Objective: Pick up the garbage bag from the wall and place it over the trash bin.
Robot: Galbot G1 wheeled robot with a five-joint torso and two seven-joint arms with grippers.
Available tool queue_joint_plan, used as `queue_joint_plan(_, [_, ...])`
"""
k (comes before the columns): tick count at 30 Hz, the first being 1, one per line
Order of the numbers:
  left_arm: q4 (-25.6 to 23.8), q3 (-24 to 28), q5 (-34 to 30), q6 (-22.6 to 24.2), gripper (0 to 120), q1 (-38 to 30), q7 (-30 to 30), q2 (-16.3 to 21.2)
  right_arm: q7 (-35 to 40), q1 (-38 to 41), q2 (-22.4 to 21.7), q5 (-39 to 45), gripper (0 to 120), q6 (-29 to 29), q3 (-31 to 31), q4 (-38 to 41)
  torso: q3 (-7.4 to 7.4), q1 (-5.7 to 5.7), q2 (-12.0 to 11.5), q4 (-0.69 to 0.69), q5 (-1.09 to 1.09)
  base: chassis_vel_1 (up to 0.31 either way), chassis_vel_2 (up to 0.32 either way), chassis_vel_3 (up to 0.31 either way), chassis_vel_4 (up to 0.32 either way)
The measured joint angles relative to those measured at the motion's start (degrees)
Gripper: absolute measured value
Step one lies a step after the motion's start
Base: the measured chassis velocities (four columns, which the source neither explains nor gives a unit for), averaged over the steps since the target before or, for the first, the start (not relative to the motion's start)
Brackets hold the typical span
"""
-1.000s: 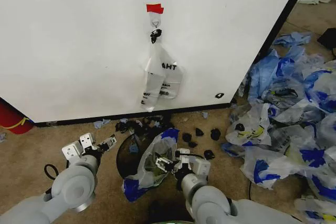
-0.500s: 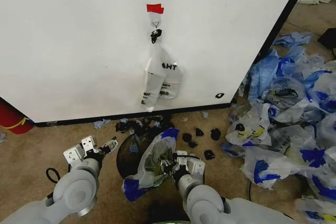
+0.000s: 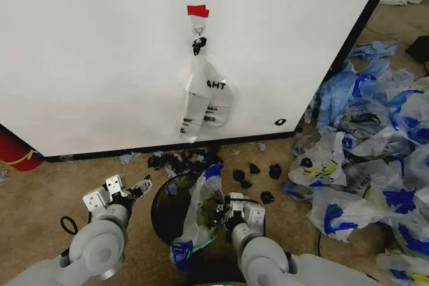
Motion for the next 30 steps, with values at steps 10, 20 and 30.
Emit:
queue_joint_plan(10, [-1.3,-0.4,1.4,-0.6,99,-0.4,1.0,0.8,-12.2,-0.3,-7.4,-10.2,0,4.0,6.5,-1.8,0.00,0.00,0.0,0.00,0.01,0.000,0.000,0.000,0.000])
queue_joint_plan(20, [-4.0,-1.4,1.5,-5.7,99,-1.2,8.8,1.1,-23.6,-1.8,-13.7,-24.8,0,8.6,12.4,-5.7,0.00,0.00,0.0,0.00,0.02,0.000,0.000,0.000,0.000])
queue_joint_plan(30, [-8.4,-0.4,-3.8,-13.5,100,-3.8,32.8,4.2,-37.6,-4.6,-20.0,-37.3,0,14.3,20.0,-9.1,0.00,0.00,0.0,0.00,0.01,0.000,0.000,0.000,0.000])
